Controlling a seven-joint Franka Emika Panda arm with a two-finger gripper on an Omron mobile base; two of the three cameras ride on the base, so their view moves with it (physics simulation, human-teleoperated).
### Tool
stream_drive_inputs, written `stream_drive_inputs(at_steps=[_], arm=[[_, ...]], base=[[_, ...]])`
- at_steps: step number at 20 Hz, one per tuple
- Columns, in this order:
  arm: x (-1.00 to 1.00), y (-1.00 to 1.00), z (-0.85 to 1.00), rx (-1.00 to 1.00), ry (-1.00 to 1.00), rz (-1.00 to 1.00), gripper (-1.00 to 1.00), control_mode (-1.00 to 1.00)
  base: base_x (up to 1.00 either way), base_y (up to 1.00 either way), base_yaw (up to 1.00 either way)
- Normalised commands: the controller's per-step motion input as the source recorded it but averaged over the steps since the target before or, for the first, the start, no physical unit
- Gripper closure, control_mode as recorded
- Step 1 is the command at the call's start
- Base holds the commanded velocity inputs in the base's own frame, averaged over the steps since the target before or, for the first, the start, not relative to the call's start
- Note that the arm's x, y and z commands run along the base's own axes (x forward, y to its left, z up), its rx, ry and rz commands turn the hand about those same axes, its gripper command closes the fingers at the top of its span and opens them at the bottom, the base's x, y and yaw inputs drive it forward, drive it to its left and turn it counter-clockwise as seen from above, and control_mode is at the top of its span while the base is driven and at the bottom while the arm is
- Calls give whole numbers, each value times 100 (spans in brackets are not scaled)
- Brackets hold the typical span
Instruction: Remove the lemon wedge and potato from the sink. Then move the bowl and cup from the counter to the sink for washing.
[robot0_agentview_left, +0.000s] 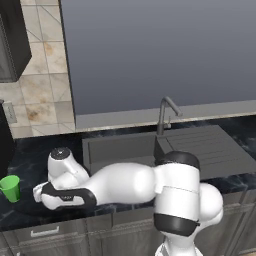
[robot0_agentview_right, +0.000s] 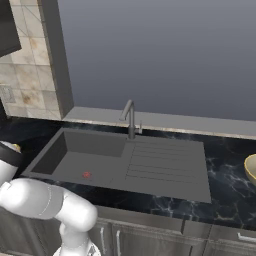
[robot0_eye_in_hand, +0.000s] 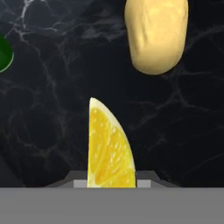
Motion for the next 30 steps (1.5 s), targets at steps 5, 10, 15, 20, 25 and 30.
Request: stream_drive_inputs(at_steps=[5, 10, 15, 20, 25, 30], arm=[[0, 1, -13, 0, 0, 0, 100, -100], [0, 2, -12, 0, 0, 0, 100, -100], [0, 3, -12, 0, 0, 0, 100, -100], [0, 3, -12, 0, 0, 0, 100, -100], [0, 1, -11, 0, 0, 0, 100, -100], [0, 0, -11, 0, 0, 0, 100, -100]], base=[[0, 0, 0], [0, 0, 0], [0, 0, 0], [0, 0, 0], [0, 0, 0], [0, 0, 0]])
